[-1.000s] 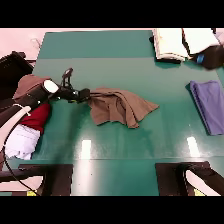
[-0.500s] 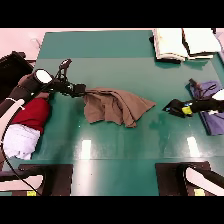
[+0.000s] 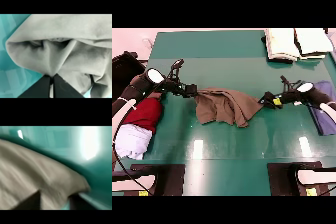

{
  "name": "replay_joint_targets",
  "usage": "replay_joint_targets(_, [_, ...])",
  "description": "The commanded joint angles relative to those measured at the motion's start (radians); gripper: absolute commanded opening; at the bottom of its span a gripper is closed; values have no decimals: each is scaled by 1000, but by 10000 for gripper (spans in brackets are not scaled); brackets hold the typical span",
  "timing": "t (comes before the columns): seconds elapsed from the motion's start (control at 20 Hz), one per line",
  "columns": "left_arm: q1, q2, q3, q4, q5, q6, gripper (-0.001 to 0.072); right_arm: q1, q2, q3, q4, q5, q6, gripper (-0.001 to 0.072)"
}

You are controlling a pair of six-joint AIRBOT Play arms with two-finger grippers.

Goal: Fold the shirts.

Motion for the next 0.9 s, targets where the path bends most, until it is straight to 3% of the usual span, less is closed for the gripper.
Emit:
replay_joint_targets(0.0, [1, 3, 6, 19, -14, 6, 27, 54, -80, 106, 11, -5, 1, 15])
replay_joint_targets(0.2, [2, 83, 153, 225, -125, 6, 26, 24, 41, 256, 9, 75, -101, 13])
replay_joint_targets(0.4, [2, 284, 418, 425, -239, 20, 26, -85, 286, 519, 9, 232, -107, 13])
replay_joint_targets(0.65, [2, 527, 620, 384, -293, 58, 26, -208, 507, 789, -3, 359, -85, 12])
replay_joint_targets(0.85, [2, 599, 652, 361, -308, 58, 26, -270, 576, 944, -158, 413, 14, 12])
